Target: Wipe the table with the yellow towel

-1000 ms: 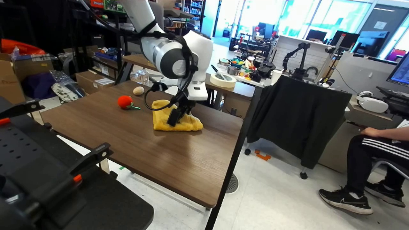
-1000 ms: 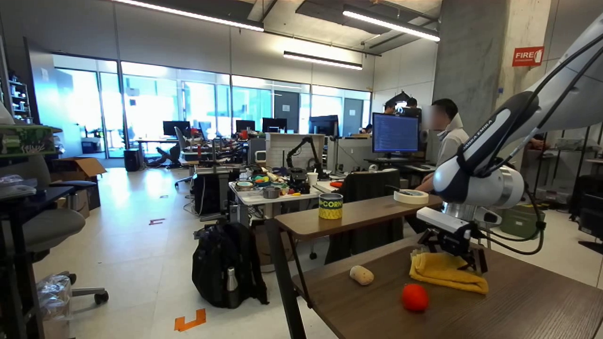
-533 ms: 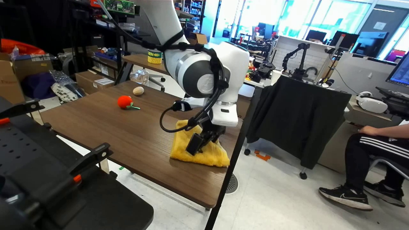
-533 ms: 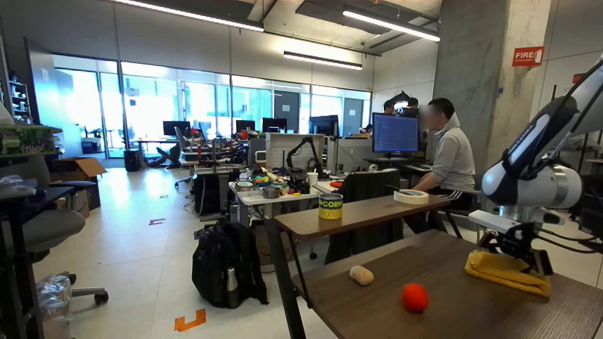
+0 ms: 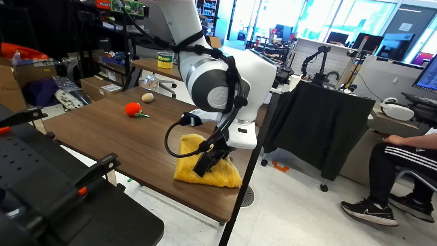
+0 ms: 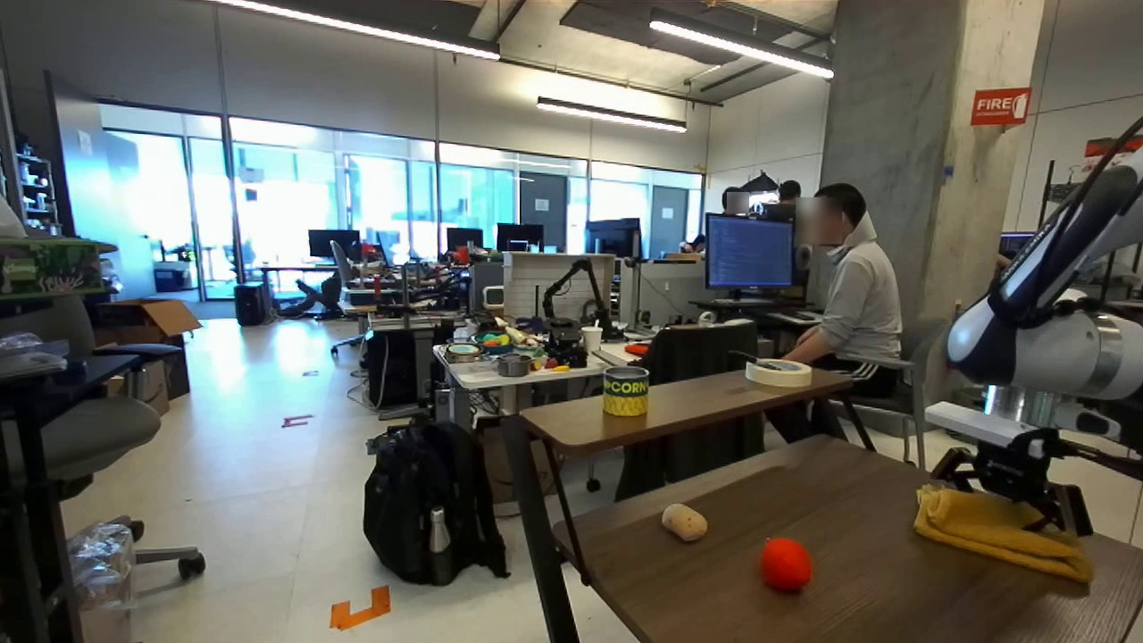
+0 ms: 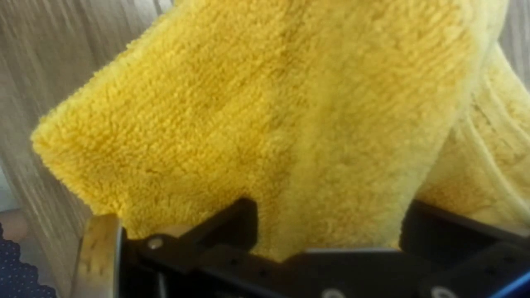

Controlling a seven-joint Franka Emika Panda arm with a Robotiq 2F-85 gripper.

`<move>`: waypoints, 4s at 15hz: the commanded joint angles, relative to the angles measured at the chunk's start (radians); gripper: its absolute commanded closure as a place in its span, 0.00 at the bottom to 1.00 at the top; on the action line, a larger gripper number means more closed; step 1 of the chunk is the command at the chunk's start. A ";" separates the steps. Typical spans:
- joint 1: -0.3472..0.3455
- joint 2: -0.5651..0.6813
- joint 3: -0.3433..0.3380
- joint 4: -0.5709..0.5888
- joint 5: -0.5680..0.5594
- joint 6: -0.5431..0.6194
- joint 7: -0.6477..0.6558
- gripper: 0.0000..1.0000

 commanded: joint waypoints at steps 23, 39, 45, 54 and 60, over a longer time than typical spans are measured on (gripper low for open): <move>0.289 0.266 -0.004 0.394 -0.070 -0.035 0.102 0.00; 0.048 0.047 0.170 0.117 -0.025 0.007 -0.122 0.00; 0.181 -0.086 0.216 -0.158 -0.002 -0.031 -0.288 0.00; 0.312 -0.173 0.071 -0.344 -0.054 -0.121 -0.288 0.00; 0.171 -0.180 -0.065 -0.339 -0.001 0.027 -0.279 0.00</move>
